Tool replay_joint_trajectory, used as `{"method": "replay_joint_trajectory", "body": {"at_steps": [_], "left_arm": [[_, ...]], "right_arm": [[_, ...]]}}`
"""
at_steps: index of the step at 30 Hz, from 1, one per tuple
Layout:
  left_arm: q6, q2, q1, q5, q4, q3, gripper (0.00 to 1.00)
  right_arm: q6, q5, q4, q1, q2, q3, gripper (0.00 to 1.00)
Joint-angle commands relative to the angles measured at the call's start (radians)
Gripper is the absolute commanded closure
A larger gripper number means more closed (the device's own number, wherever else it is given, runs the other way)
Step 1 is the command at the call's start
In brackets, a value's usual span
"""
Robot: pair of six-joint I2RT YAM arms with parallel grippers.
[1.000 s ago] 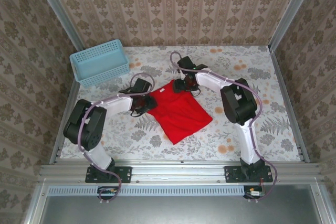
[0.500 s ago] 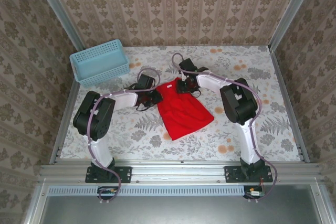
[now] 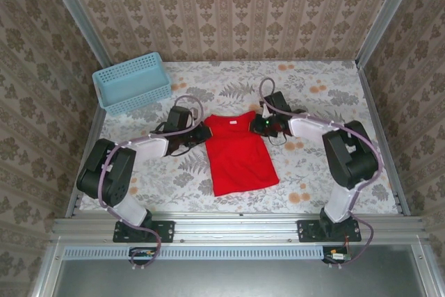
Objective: Fold the inside-out t-shirt
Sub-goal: Fold the T-shirt at the center of the table.
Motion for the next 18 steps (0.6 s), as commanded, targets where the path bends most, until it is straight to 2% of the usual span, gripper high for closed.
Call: {"method": "replay_joint_trajectory", "body": {"at_steps": [1,6,10,14,18], "left_arm": [[0.052,-0.031,0.009,0.078,0.079,-0.040,1.00],[0.059,-0.041,0.036,0.093,0.089,-0.043,1.00],[0.049,-0.033,0.047,0.099,0.068,0.034,1.00],[0.080,0.005,0.080,0.101,-0.016,0.209,1.00],[0.139,0.080,0.125,0.104,-0.140,0.490,1.00]], "right_arm": [[0.113,-0.017,0.101,0.017,-0.083,-0.092,0.94],[0.098,0.023,0.069,0.038,-0.144,-0.110,0.97],[0.061,0.052,-0.006,0.027,-0.150,-0.025,0.99],[0.008,0.071,-0.078,-0.010,-0.099,0.158,1.00],[-0.035,0.069,-0.128,-0.058,-0.005,0.424,1.00]]}}
